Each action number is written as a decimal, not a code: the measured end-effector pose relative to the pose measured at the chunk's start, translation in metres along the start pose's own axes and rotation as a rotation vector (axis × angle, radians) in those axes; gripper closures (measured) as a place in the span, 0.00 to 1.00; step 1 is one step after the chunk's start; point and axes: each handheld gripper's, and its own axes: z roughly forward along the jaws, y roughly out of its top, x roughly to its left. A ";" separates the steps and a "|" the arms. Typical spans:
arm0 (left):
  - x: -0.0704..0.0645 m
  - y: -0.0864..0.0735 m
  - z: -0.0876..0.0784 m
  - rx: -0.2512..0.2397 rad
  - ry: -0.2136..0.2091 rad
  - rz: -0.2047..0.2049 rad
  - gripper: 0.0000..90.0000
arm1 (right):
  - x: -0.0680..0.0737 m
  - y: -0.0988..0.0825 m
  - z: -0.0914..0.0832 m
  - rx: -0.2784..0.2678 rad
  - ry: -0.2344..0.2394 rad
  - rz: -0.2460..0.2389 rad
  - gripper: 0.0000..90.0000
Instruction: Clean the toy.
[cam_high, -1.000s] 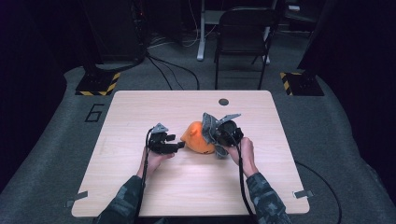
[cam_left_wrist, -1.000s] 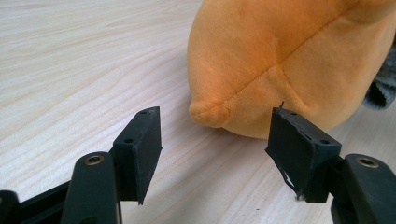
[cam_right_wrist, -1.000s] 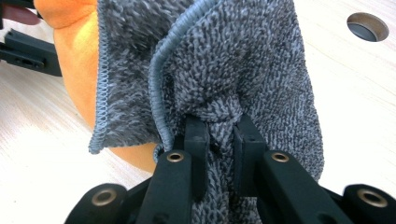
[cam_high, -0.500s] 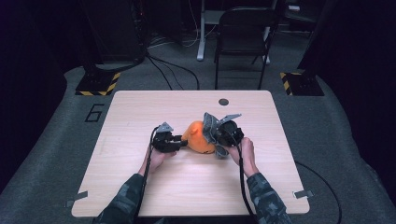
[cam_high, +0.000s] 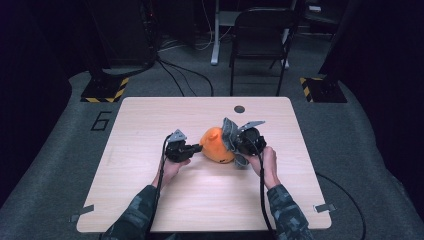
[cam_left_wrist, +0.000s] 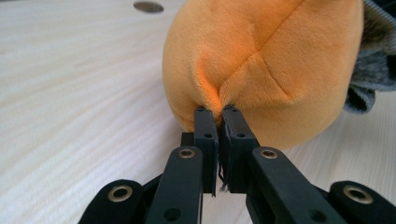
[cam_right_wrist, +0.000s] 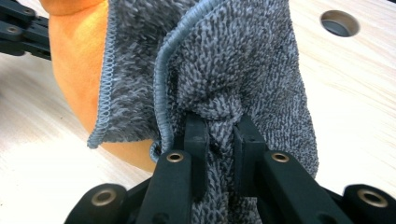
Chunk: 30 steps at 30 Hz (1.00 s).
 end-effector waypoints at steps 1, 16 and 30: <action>-0.001 0.003 0.000 -0.014 0.004 0.004 0.96 | -0.004 0.000 -0.002 -0.010 -0.009 0.005 0.88; -0.033 0.074 -0.020 -0.116 0.039 0.145 0.97 | -0.040 -0.007 -0.023 -0.058 -0.045 0.111 0.88; -0.046 0.041 -0.009 -0.073 -0.002 0.160 0.96 | -0.030 0.009 -0.057 -0.130 -0.022 0.080 0.88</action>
